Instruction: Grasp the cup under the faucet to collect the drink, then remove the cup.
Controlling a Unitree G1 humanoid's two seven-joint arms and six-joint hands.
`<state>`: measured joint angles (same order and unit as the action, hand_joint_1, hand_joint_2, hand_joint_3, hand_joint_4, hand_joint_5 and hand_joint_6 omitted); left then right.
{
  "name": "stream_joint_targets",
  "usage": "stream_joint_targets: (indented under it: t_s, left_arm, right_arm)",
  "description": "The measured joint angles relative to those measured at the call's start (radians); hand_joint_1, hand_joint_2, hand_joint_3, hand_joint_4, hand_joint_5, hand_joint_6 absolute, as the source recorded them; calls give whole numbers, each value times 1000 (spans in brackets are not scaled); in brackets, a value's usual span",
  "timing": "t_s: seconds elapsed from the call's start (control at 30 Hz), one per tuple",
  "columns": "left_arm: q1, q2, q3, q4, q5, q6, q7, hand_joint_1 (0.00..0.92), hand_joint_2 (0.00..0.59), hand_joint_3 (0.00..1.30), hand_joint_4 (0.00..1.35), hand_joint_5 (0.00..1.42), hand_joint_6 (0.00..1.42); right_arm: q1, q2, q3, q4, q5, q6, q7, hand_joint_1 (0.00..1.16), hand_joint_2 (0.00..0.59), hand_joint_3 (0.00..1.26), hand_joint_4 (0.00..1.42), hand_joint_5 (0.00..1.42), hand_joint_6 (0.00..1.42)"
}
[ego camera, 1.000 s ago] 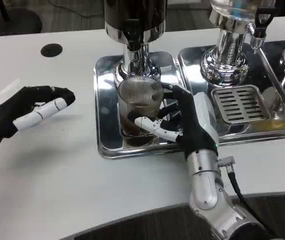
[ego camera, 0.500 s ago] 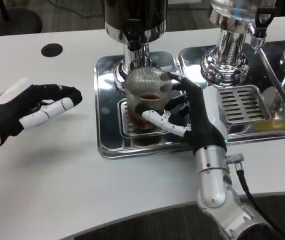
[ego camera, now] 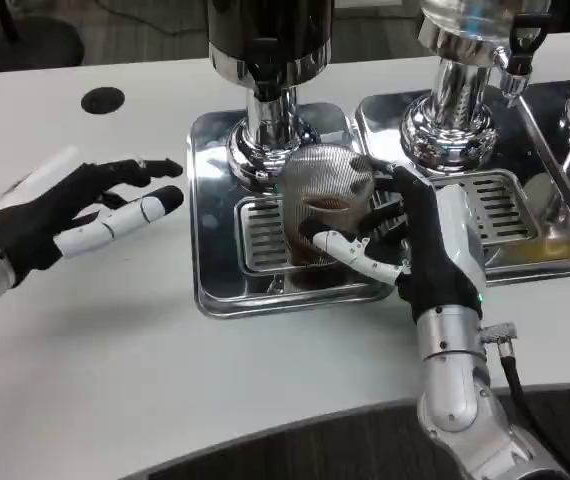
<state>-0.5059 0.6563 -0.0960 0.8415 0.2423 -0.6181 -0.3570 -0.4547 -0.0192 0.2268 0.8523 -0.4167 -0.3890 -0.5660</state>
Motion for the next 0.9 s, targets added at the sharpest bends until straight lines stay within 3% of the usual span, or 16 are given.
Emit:
stream_joint_targets:
  t_s: [0.43,0.9]
  left_arm:
    - [1,2,-39,-5,11,-114,-18,0,161,155,8,23,185]
    - [10,13,-47,-10,43,-163,-21,0,159,138,0,12,168]
  right_arm:
    - [38,-12,-17,-105,-6,37,47,704,187,475,521,723,977]
    - [116,-35,-27,-271,-7,108,131,704,187,476,521,724,983]
